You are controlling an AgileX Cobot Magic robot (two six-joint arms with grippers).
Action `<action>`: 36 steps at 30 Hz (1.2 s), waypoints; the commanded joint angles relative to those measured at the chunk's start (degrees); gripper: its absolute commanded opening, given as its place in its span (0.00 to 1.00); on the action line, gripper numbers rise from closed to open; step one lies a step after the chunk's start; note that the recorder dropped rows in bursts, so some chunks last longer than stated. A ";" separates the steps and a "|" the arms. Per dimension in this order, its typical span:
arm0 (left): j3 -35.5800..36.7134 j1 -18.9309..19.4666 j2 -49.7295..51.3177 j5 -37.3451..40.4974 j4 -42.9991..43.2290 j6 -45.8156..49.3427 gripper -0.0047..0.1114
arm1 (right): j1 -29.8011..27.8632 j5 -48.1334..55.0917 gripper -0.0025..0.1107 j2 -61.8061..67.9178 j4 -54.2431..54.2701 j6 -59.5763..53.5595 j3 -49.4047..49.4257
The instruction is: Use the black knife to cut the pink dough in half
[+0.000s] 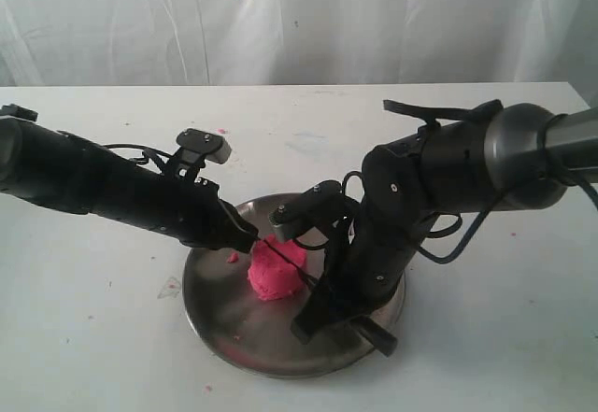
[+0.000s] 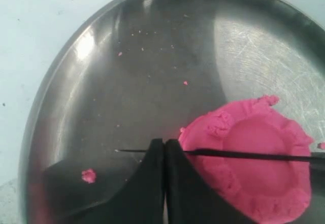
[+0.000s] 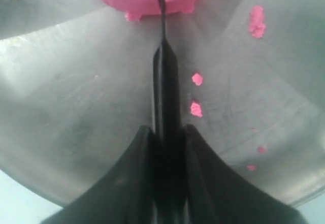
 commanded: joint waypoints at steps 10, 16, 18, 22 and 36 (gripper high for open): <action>0.45 -0.28 1.97 0.61 -0.16 0.11 0.04 | 0.22 0.87 0.07 -2.44 0.47 -0.63 0.09; 0.45 -0.28 2.10 0.61 -0.16 0.11 0.04 | 0.22 0.51 0.07 -1.78 0.47 -0.63 0.09; 0.45 -0.28 2.10 0.61 -0.16 0.11 0.04 | 0.22 0.51 0.07 -1.39 0.59 -0.63 0.09; 0.45 -0.28 2.10 0.61 -0.16 0.11 0.04 | 0.22 1.00 0.07 -0.73 0.69 -0.63 0.09; 0.42 -0.28 -1.82 -2.44 -0.16 0.11 0.04 | 0.22 2.40 0.07 -1.18 0.69 -0.63 0.09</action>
